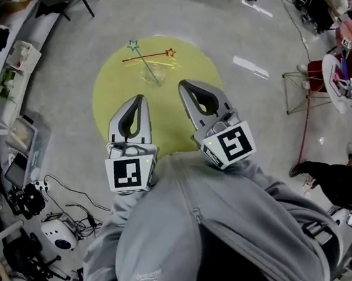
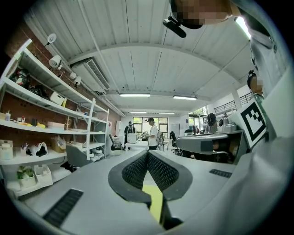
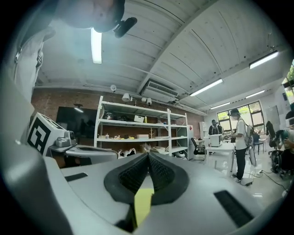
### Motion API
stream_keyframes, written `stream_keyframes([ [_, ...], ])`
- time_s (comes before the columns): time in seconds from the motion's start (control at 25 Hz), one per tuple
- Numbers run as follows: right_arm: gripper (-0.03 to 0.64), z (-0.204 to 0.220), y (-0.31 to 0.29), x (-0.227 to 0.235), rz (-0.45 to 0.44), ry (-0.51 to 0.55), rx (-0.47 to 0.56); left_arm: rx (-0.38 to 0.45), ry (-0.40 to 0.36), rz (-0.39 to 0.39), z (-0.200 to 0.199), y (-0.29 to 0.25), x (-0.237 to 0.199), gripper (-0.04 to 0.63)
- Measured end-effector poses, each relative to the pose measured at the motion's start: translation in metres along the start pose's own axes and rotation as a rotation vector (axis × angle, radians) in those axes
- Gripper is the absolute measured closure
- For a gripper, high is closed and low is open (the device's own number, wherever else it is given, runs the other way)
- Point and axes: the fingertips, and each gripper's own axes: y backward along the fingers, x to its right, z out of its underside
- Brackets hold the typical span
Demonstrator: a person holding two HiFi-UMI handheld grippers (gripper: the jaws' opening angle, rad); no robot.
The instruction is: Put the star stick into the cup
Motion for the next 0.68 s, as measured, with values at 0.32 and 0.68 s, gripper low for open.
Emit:
stream_keyframes([
  [0.32, 0.584, 0.006, -0.006, -0.009, -0.018, -0.012, 0.016, -0.028, -0.002, 0.005, 0.009, -0.001, 0.0, 0.578],
  [0.68, 0.584, 0.018, -0.009, -0.005, -0.026, 0.004, -0.039, 0.005, -0.001, 0.025, 0.012, -0.005, -0.002, 0.578],
])
